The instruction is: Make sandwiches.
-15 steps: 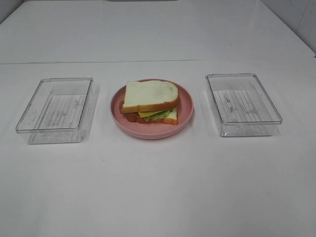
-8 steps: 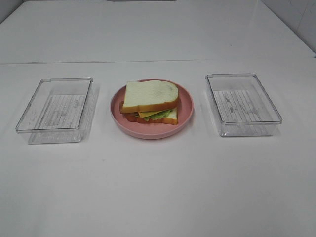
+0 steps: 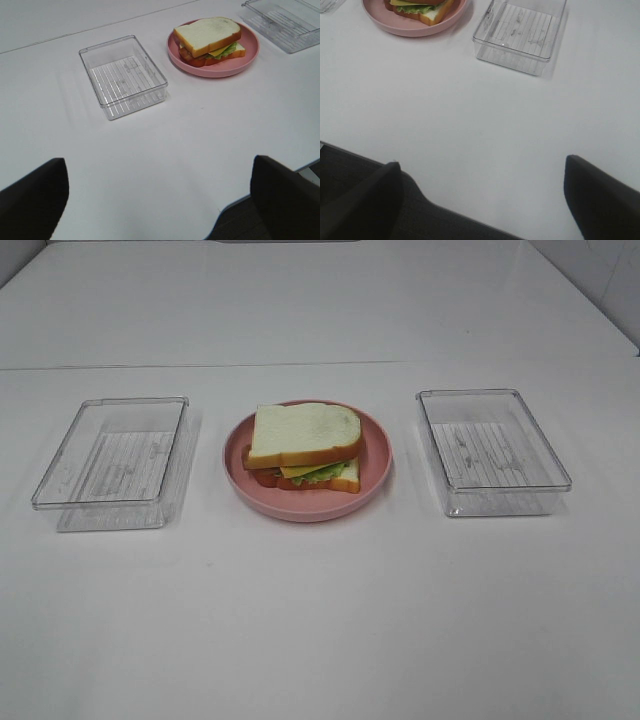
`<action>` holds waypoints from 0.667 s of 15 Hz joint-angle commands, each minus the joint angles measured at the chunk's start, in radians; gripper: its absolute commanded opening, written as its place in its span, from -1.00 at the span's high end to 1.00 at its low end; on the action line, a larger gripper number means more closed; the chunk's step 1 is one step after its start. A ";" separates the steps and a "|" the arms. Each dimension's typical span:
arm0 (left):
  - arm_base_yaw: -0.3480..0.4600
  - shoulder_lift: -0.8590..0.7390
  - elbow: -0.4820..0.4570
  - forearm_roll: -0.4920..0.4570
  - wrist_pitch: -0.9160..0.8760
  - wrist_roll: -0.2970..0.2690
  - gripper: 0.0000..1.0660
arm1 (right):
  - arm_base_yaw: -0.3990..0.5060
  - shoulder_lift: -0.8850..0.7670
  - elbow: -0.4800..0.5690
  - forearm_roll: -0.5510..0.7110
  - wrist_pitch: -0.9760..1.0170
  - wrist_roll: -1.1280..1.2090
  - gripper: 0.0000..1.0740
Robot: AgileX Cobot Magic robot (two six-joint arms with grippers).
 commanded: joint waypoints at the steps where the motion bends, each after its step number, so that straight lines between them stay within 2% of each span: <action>1: 0.027 -0.019 0.004 -0.013 -0.011 0.003 -0.72 | -0.003 -0.006 0.001 -0.004 -0.006 0.001 -0.44; 2: 0.130 -0.019 0.004 -0.013 -0.011 0.003 -0.72 | -0.027 -0.006 0.001 0.001 -0.006 0.001 -0.44; 5: 0.270 -0.019 0.004 -0.013 -0.011 0.005 -0.72 | -0.166 -0.010 0.001 0.001 -0.006 0.001 -0.44; 7: 0.298 -0.022 0.004 -0.013 -0.011 0.005 -0.72 | -0.215 -0.061 0.001 -0.001 -0.007 0.001 -0.44; 10: 0.297 -0.023 0.004 -0.013 -0.011 0.005 -0.72 | -0.212 -0.178 0.001 0.004 -0.007 0.001 -0.44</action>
